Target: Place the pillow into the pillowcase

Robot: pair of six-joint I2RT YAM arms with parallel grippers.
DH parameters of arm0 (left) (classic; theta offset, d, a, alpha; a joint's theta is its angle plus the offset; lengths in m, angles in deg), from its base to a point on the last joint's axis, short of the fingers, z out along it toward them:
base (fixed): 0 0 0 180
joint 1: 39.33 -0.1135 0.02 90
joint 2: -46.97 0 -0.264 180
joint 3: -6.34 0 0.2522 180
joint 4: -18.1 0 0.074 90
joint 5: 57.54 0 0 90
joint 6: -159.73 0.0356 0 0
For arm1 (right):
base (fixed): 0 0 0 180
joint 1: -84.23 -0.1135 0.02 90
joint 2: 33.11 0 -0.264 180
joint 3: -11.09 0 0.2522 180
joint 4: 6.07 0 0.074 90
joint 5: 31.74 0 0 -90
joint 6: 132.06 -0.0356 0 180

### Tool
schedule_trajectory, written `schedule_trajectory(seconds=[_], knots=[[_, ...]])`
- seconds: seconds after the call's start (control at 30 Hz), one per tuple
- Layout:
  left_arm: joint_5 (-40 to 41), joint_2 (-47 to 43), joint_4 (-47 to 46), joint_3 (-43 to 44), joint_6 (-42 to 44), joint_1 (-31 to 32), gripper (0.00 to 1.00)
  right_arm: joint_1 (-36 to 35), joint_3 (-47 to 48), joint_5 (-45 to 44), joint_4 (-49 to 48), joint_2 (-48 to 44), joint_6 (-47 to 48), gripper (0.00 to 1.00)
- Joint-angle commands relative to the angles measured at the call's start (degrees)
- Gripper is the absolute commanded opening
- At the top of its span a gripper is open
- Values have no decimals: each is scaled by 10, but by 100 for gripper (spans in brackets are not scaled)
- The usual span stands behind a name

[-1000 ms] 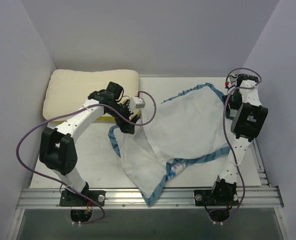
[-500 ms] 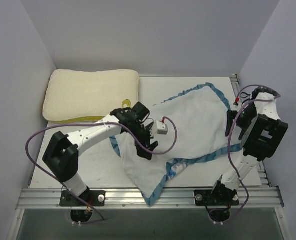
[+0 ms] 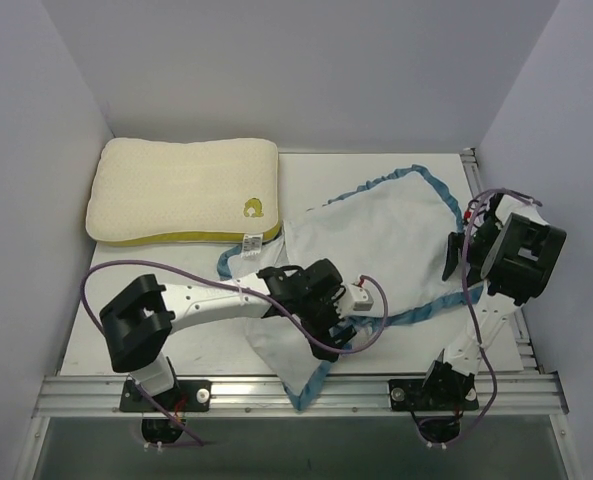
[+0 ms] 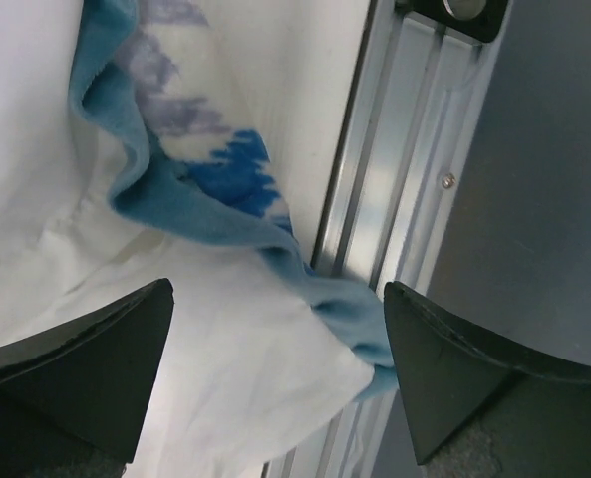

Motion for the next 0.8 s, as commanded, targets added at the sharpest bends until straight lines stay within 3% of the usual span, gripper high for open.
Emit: schedule_trajectory(seconds=[0.0, 0.1, 0.17, 0.2, 0.23, 0.27, 0.3, 0.37, 0.4, 0.43, 0.47, 0.6, 0.67, 0.7, 0.73, 0.77], knots=[[37, 41, -61, 18, -43, 22, 95, 3, 11, -19, -17, 19, -28, 57], [55, 86, -65, 29, -53, 36, 88, 2, 12, -24, -32, 19, -26, 48], [69, 107, -59, 29, -43, 42, 78, 1, 24, -26, -32, 23, -20, 42], [75, 111, -53, 32, -28, 45, 62, 1, 29, -29, -32, 25, -19, 38], [80, 116, -34, 36, -16, 48, 52, 1, 35, -38, -30, 30, -14, 21], [81, 113, -24, 41, -1, 52, 44, 1, 40, -46, -29, 32, -11, 15], [73, 104, -18, 42, 42, 57, 31, 0, 52, -54, -28, 35, -6, 1], [41, 54, -16, 30, 100, 81, 23, 2, 64, -76, -29, 39, 8, 0], [8, 34, -13, 24, 170, 92, 19, 3, 81, -81, -29, 43, 12, 0], [6, 15, -9, 11, 201, 102, 5, 8, 93, -90, -30, 49, 14, 0], [-3, -18, -7, 6, 229, 110, 0, 10, 107, -95, -30, 52, 16, 0], [-62, -49, 11, 3, 358, 124, 2, 14, 178, -111, -28, 75, 20, 0], [-62, -38, 29, 19, 380, 129, 30, 4, 201, -113, -20, 75, 34, 0], [-53, -36, 37, 27, 378, 132, 39, -2, 205, -117, -11, 75, 61, 7], [-17, -35, 47, 36, 360, 131, 55, -8, 206, -119, 6, 63, 77, 19], [3, -36, 58, 61, 343, 128, 58, -15, 190, -119, 10, 50, 88, 37]])
